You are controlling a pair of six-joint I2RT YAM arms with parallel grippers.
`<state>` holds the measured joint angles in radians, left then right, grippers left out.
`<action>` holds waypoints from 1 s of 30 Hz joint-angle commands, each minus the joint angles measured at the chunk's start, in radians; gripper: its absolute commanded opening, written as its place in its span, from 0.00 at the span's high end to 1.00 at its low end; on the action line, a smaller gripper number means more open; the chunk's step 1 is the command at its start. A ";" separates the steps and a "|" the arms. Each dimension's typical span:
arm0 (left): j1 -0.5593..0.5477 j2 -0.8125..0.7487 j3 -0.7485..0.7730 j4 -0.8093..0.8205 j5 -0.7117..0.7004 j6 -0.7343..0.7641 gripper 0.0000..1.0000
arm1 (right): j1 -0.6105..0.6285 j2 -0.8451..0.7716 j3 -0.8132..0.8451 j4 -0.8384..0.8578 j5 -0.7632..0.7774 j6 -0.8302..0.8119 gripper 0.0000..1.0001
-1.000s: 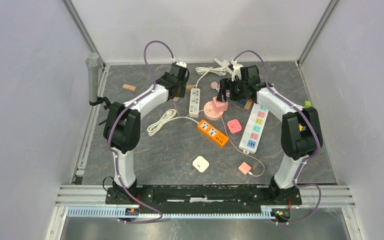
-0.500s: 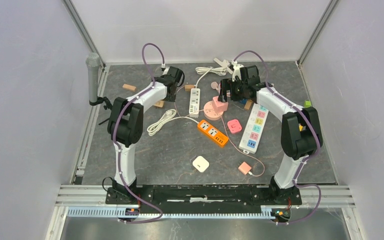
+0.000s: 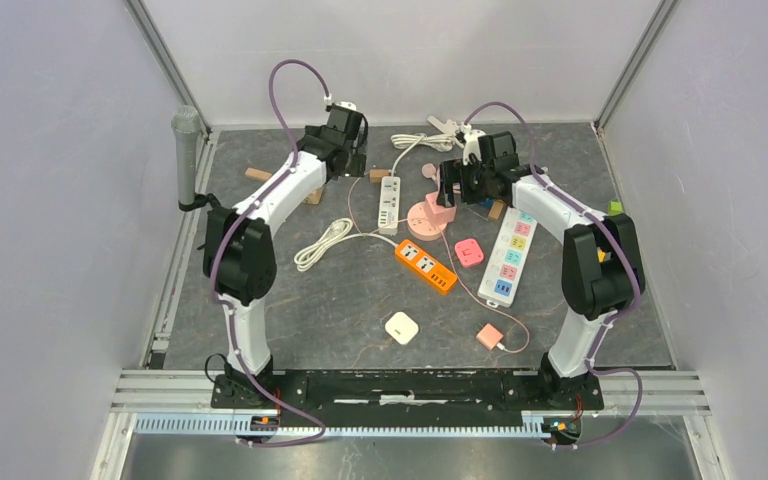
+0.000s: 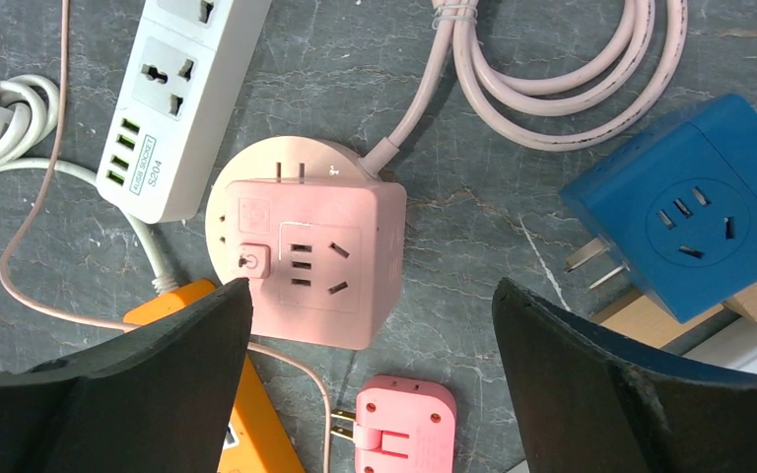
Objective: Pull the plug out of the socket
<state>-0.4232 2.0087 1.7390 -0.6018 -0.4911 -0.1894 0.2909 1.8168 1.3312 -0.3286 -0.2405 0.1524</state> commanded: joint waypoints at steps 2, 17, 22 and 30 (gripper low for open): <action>-0.032 -0.158 -0.030 0.182 0.093 0.061 0.00 | 0.028 -0.011 0.018 0.016 0.027 -0.024 0.06; -0.041 0.007 0.093 0.114 0.660 -0.137 0.11 | 0.120 0.053 0.017 0.042 0.176 -0.019 0.17; -0.070 0.051 0.027 0.156 0.768 -0.241 0.20 | 0.127 0.032 -0.011 0.063 0.274 -0.001 0.38; -0.100 0.158 0.009 0.218 0.876 -0.327 0.34 | 0.128 0.020 -0.040 0.117 0.290 0.066 0.73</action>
<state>-0.5102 2.1162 1.7283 -0.4389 0.2974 -0.4355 0.4213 1.8614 1.2999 -0.2626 -0.0105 0.1810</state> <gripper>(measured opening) 0.697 0.674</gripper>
